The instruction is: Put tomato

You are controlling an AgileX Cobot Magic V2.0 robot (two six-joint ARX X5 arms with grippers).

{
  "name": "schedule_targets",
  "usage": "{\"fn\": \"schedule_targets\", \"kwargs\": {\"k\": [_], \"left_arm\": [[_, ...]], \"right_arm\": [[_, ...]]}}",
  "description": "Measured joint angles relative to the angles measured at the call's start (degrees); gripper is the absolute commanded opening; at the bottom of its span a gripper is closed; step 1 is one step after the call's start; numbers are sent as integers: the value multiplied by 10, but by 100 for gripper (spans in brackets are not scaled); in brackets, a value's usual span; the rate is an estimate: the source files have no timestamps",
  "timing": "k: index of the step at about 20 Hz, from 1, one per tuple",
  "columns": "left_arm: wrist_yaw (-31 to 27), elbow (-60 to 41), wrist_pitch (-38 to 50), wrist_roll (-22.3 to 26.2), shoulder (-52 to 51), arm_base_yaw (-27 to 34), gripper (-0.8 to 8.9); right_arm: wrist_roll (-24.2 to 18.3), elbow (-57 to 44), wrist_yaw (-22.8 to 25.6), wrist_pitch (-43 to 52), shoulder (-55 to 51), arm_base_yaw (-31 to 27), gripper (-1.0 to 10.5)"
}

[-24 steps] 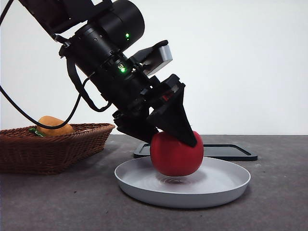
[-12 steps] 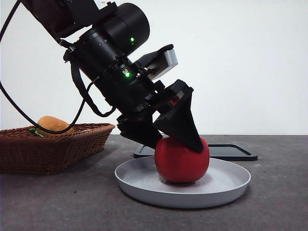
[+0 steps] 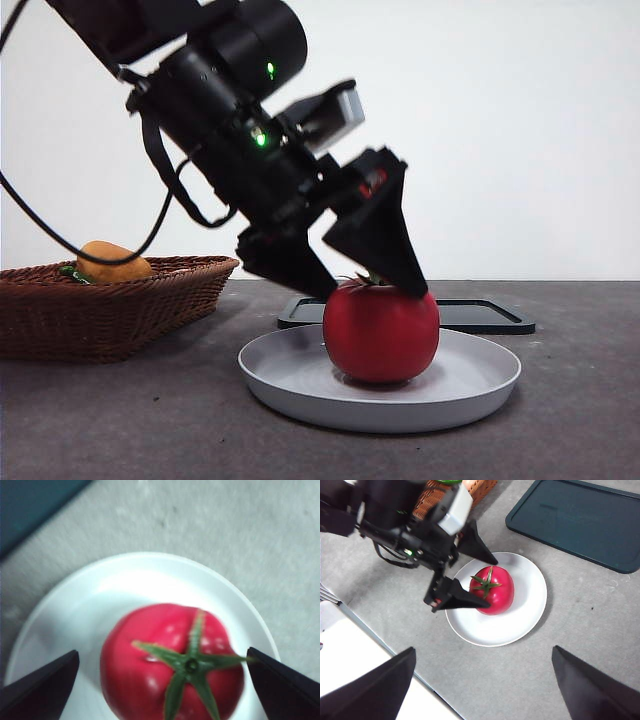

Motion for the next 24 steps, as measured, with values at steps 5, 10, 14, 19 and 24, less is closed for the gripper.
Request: {"fn": "schedule_targets", "kwargs": {"k": [5, 10, 14, 19, 24], "left_arm": [[0, 0, -5, -4, -51, 12, 541], [0, 0, -24, -26, -142, 34, 538], [0, 0, -85, -37, -240, 74, 535], [0, 0, -181, -47, -356, 141, 535], [40, 0, -330, -42, -437, 216, 535]], "right_arm": [[0, 0, 0, 0, 0, 0, 432], [0, 0, 0, 0, 0, 0, 432], [0, 0, 0, 5, 0, 0, 432], [0, 0, 0, 22, 8, 0, 432], [0, 0, 0, 27, 36, 0, 432]]}}
